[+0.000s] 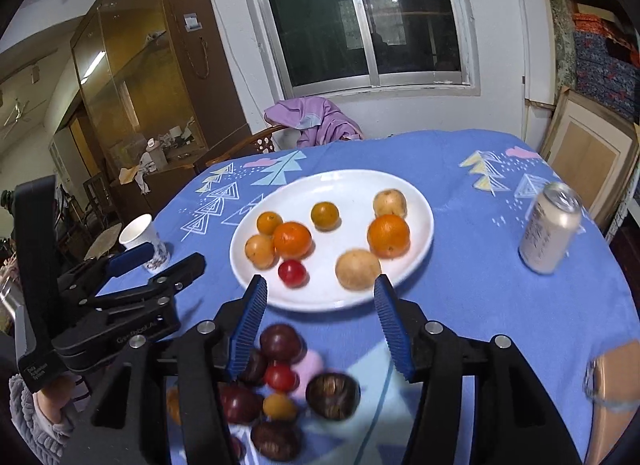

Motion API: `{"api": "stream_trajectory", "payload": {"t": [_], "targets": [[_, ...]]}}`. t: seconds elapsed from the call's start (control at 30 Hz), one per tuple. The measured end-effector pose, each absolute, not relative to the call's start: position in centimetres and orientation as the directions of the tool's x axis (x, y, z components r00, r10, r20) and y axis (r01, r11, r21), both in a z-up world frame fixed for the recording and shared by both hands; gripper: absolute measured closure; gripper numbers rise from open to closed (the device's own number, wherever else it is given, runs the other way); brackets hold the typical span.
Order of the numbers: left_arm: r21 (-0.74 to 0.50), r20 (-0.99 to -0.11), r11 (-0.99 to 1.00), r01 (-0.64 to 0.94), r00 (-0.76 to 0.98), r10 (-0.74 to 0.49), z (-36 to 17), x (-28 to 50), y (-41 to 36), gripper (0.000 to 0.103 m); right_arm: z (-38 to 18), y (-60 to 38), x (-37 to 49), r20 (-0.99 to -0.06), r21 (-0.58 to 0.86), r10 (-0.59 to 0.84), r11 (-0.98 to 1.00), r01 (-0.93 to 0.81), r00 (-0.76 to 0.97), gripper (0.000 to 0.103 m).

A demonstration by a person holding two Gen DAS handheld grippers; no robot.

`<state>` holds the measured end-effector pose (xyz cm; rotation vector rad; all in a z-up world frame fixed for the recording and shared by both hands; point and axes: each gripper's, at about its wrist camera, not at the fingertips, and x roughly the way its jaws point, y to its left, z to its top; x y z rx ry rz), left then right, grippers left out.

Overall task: Organize fruits
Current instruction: 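Move both tools back toward the remaining fruit pile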

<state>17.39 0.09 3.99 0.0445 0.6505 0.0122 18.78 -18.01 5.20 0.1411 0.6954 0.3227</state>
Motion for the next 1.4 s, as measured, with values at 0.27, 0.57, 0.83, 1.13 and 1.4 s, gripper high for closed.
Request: {"api": "stream_trajectory", "payload": {"t": [0.27, 0.57, 0.83, 1.13, 1.4], "targets": [[0.074, -0.569, 0.997, -0.008, 0.821, 0.049, 2.0, 9.3, 0.0, 0.017, 1.6, -20.3, 15.0, -0.632, 0.221, 0.286, 0.957, -0.186, 0.721, 0.038], [0.056, -0.606, 0.998, 0.000, 0.795, 0.034, 0.1, 8.8, 0.6, 0.014, 1.2, -20.2, 15.4, -0.641, 0.211, 0.271, 0.962, -0.175, 0.718, 0.033], [0.050, -0.608, 0.999, -0.015, 0.793, 0.042, 0.2, 9.4, 0.9, 0.013, 1.5, -19.9, 15.1, -0.636, 0.208, 0.283, 0.959, -0.194, 0.718, 0.033], [0.062, -0.618, 0.998, -0.004, 0.785, 0.041, -0.1, 9.6, 0.6, 0.013, 1.5, -19.7, 15.0, -0.635, 0.207, 0.291, 0.957, -0.205, 0.716, 0.033], [0.026, -0.680, 1.000, -0.009, 0.733, 0.024, -1.3, 9.9, 2.3, 0.012, 1.3, -18.7, 14.7, -0.651, 0.195, 0.313, 0.950, -0.246, 0.692, 0.033]]}}
